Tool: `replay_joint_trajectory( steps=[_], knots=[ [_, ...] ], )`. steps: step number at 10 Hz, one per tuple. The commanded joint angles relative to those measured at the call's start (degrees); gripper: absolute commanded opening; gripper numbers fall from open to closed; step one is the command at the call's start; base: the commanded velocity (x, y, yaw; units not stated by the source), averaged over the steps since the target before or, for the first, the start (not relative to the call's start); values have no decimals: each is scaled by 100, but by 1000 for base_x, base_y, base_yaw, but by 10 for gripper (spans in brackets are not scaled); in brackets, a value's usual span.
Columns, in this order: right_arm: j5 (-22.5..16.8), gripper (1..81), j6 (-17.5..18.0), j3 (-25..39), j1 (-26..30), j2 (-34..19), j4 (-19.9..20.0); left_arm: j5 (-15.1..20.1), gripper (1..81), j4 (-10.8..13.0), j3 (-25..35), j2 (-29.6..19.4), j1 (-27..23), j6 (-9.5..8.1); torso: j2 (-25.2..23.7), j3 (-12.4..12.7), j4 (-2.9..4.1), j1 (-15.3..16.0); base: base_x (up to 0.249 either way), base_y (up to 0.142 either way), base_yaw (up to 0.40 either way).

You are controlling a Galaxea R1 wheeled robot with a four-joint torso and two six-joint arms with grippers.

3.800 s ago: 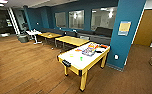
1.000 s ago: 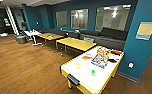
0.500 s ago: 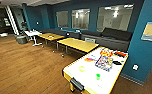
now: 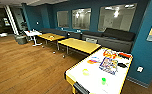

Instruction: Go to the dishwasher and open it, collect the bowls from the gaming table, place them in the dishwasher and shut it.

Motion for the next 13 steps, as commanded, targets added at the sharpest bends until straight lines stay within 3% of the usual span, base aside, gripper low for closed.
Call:
replay_joint_trajectory(
  steps=[1,13],
  knots=[
    [-323,811,-10,2,242,-1,11,288,811,28,-8,-25,-221,42,0,0,0,0,157,109,0],
    [-323,811,-10,2,233,-1,11,280,811,28,-8,-16,-221,42,0,0,0,2,157,108,0]
  ],
)
